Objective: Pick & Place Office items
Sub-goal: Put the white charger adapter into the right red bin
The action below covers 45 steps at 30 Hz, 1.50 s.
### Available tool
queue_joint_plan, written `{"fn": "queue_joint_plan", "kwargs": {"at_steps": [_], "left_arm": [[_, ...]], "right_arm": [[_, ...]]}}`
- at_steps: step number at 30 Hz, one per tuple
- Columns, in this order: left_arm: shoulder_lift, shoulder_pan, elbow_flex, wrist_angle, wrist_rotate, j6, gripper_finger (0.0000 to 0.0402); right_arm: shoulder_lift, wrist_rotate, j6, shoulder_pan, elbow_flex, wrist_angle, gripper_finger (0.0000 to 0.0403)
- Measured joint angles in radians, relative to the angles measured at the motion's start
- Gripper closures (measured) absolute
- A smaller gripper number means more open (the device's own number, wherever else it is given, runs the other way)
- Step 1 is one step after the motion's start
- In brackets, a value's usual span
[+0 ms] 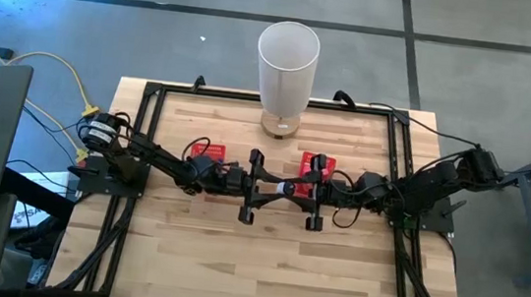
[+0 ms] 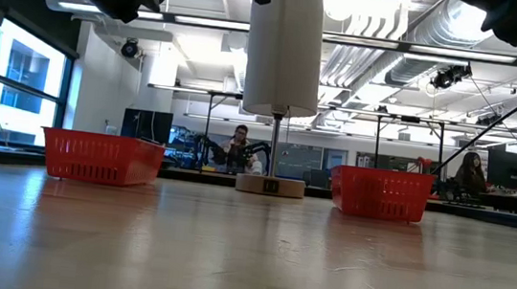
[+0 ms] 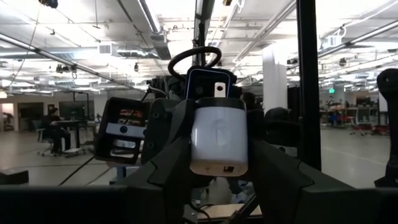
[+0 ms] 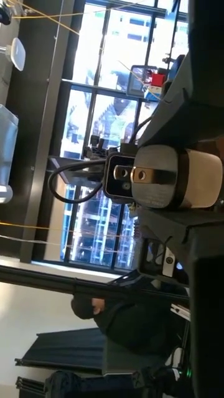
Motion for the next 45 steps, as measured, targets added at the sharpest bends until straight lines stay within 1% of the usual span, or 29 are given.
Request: {"fn": "queue_joint_plan", "kwargs": {"at_steps": [4,13,17,19,23,27,32,35,38,45], "left_arm": [[0.000,0.000,0.000,-0.003,0.000,0.016,0.0242],[0.000,-0.015,0.000,-0.007,0.007,0.059,0.0149],[0.000,-0.017,0.000,-0.011,-0.005,0.038,0.0127],[0.001,-0.018,0.000,-0.024,-0.009,0.003,0.0125],[0.001,-0.012,0.000,-0.060,0.026,-0.040,0.0124],[0.001,-0.015,0.000,-0.088,0.042,-0.023,0.0124],[0.001,-0.023,-0.002,-0.118,0.034,-0.014,0.0123],[-0.003,-0.026,-0.002,-0.169,0.034,-0.014,0.0123],[-0.004,-0.025,-0.002,-0.181,0.047,-0.008,0.0123],[-0.006,-0.033,-0.002,-0.202,0.044,0.014,0.0123]], "right_arm": [[0.000,-0.002,0.001,0.000,0.000,-0.002,0.0276],[0.002,-0.008,0.003,0.002,0.000,-0.011,0.0278],[0.002,0.000,0.003,0.020,0.001,-0.018,0.0278],[0.002,0.004,0.003,0.031,0.001,-0.024,0.0278],[0.001,0.042,0.016,0.067,0.002,-0.070,0.0278],[-0.001,0.097,0.055,0.101,0.003,-0.152,0.0278],[-0.003,0.180,0.113,0.141,0.005,-0.249,0.0278],[-0.002,0.219,0.137,0.163,0.005,-0.285,0.0278],[-0.001,0.248,0.139,0.176,0.004,-0.295,0.0278],[0.000,0.247,0.135,0.179,0.003,-0.293,0.0278]]}}
